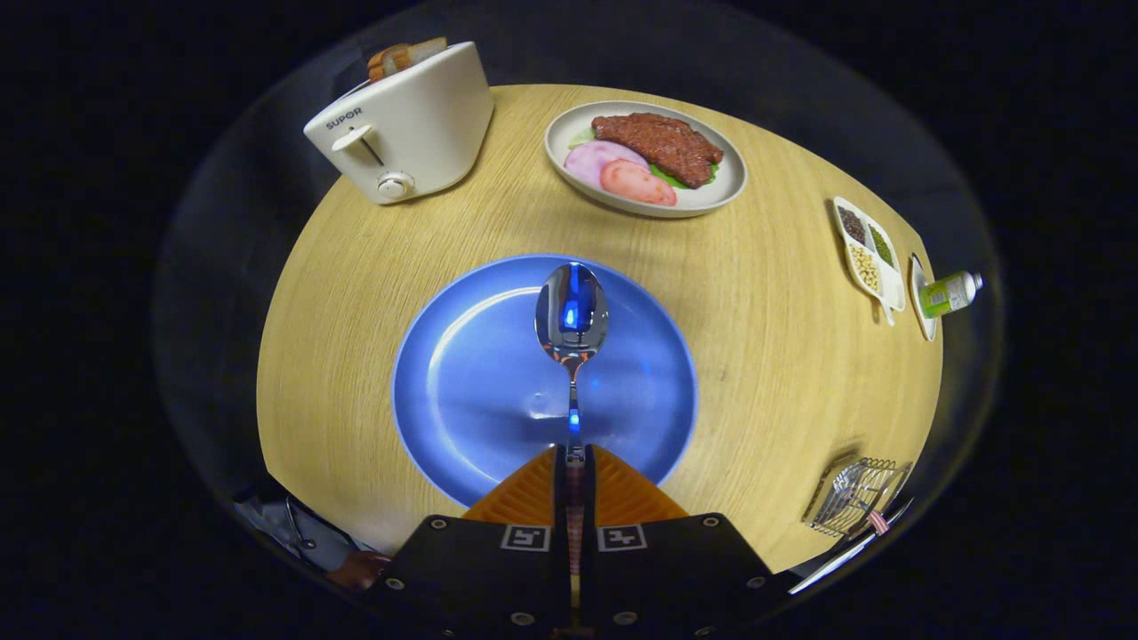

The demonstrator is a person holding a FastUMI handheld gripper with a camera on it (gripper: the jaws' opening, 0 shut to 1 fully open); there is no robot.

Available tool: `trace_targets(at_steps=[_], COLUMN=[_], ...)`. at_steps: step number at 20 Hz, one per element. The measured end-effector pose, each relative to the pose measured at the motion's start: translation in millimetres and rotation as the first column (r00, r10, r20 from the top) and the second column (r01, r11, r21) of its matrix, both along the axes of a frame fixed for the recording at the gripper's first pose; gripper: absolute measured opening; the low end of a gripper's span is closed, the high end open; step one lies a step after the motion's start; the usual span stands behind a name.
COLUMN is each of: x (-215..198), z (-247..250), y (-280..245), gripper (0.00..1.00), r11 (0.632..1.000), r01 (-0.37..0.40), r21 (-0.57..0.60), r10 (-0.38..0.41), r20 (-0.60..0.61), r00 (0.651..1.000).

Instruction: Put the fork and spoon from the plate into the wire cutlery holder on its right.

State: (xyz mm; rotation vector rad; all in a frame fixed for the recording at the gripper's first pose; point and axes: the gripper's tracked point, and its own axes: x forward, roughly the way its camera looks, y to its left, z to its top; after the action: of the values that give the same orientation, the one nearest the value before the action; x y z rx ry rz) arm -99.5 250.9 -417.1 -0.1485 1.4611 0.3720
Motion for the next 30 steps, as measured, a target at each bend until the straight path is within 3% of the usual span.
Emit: trace_targets(at_steps=[11, 20, 26, 30], x=[-24.0, -42.2, -69.8, -71.1], z=[45.8, 58.0, 55.1, 49.2], y=[-176.3, -266.0, -300.2, -321.9], gripper=[0.05, 0.05, 0.05, 0.05], r11=[0.994, 0.983, 0.997, 0.993], r01=[0.101, 0.175, 0.064, -0.075], r21=[-0.051, -0.057, -0.052, -0.089], r10=[-0.101, -0.178, -0.074, 0.044], r20=[0.007, -0.044, -0.215, -0.313], r00=[0.995, 0.983, 0.974, 0.949])
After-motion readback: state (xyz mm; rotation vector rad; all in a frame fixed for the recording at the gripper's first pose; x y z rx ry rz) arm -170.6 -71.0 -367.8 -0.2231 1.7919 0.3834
